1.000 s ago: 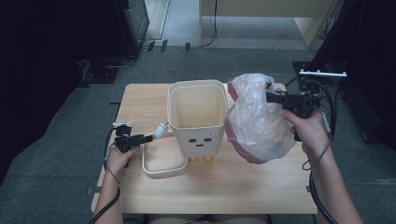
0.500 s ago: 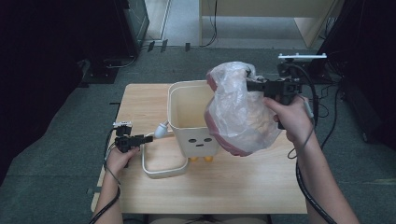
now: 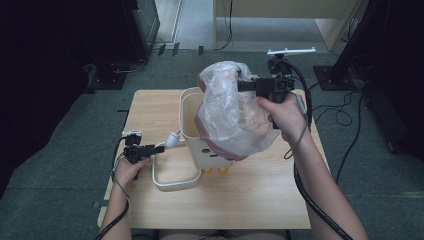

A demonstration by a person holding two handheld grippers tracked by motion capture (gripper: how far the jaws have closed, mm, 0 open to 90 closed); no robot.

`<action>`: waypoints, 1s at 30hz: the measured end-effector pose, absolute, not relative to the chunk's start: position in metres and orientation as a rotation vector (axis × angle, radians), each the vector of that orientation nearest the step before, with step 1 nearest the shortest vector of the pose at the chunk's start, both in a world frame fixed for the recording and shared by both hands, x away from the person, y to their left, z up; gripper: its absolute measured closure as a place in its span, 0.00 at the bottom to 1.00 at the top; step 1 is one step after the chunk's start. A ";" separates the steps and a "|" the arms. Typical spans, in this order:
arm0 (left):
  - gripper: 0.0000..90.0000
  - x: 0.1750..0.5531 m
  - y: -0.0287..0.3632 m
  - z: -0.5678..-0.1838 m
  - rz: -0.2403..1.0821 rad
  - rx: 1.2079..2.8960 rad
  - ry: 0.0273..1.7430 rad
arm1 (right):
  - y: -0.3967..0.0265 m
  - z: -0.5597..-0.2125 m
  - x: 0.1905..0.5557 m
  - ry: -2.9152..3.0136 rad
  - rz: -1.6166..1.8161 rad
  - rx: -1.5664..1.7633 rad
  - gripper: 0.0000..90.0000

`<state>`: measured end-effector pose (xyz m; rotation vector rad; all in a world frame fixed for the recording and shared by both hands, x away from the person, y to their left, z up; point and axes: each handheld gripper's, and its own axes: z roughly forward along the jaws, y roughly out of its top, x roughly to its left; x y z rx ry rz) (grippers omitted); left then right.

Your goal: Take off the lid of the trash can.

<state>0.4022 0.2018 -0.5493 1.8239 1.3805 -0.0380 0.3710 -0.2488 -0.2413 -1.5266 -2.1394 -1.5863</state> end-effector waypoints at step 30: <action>0.39 0.403 0.207 -0.552 -0.061 1.806 1.391 | -0.165 -0.261 0.410 -2.171 -1.385 -1.471 0.96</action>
